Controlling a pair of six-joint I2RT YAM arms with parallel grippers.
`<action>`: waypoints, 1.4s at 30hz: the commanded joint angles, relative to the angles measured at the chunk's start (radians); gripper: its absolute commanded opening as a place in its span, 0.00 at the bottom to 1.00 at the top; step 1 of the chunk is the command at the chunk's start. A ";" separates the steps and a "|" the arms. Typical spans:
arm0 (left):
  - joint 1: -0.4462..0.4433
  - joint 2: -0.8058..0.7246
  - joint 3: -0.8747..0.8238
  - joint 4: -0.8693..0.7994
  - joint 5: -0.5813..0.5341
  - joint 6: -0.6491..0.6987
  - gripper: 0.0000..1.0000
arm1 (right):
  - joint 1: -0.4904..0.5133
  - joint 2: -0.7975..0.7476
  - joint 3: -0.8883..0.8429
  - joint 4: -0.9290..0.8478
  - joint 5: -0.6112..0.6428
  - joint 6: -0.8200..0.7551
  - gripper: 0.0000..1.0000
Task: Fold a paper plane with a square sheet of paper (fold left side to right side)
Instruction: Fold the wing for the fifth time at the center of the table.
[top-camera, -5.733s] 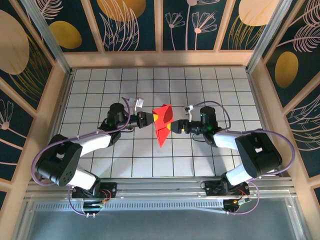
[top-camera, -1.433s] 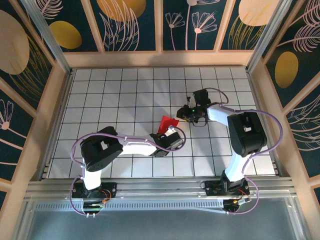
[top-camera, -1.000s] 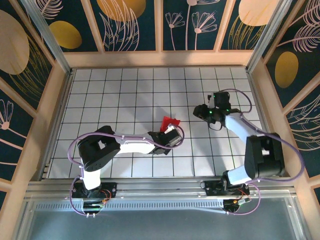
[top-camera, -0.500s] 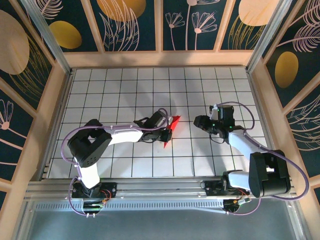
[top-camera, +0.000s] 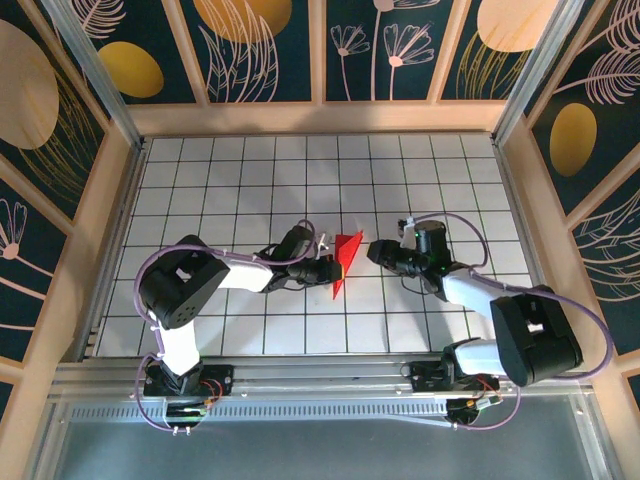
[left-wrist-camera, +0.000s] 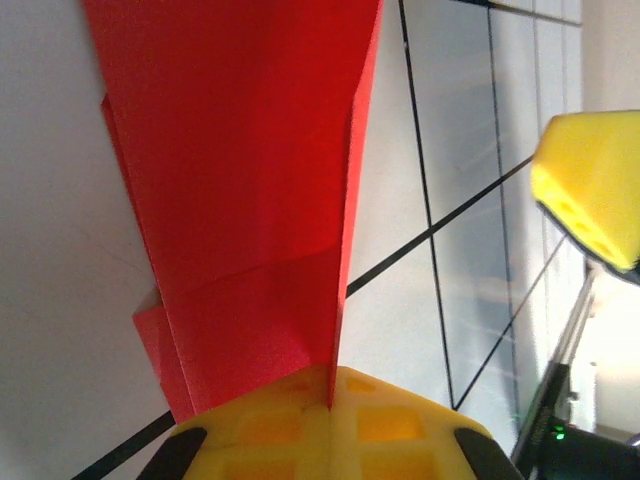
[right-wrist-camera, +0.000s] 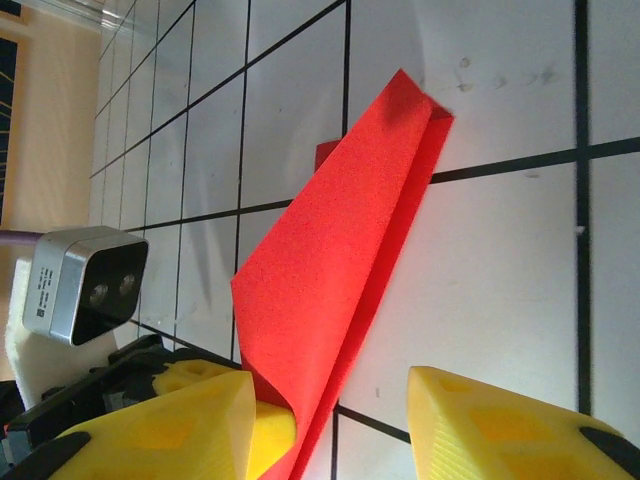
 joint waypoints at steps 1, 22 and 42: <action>0.010 0.024 -0.024 0.178 0.062 -0.090 0.00 | 0.037 0.043 0.002 0.096 0.035 0.065 0.43; 0.024 0.115 -0.108 0.465 0.105 -0.266 0.00 | 0.116 0.208 0.072 0.181 0.105 0.160 0.39; 0.025 0.160 -0.138 0.563 0.108 -0.338 0.00 | 0.136 0.263 0.103 0.136 0.136 0.163 0.39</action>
